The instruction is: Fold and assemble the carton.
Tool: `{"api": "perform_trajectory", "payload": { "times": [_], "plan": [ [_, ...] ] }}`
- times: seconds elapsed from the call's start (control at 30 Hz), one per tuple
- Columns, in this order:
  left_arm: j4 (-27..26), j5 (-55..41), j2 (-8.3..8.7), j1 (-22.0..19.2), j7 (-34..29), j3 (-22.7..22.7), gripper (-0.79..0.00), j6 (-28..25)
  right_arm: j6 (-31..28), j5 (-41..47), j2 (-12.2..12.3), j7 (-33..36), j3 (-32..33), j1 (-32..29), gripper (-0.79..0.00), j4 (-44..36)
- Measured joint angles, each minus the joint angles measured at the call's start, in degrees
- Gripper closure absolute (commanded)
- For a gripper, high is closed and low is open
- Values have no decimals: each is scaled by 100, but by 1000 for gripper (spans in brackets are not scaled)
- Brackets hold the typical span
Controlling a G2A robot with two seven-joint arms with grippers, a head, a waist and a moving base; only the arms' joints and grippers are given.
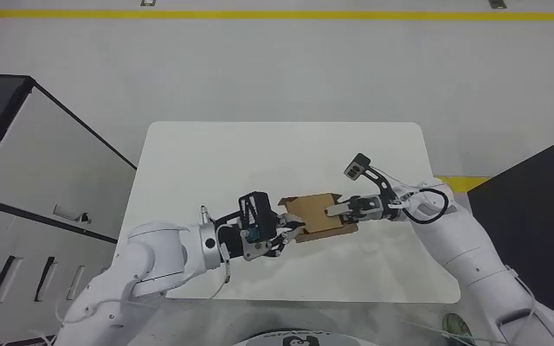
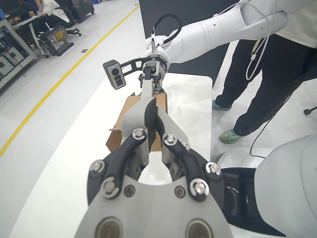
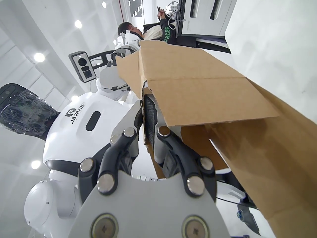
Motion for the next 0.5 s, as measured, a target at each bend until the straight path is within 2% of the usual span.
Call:
{"api": "perform_trajectory", "payload": {
  "times": [0.23,0.37,0.5],
  "plan": [
    [53,33,-60,-391,-86,327,0,123,4,102,-29,55,36,-16,0,62],
    [-1,-31,-45,-334,-50,187,0,165,3,228,-38,108,94,-25,0,134],
    [-109,-92,-3,-107,15,-125,0,188,14,437,-49,107,158,-33,0,207]
  ]
}}
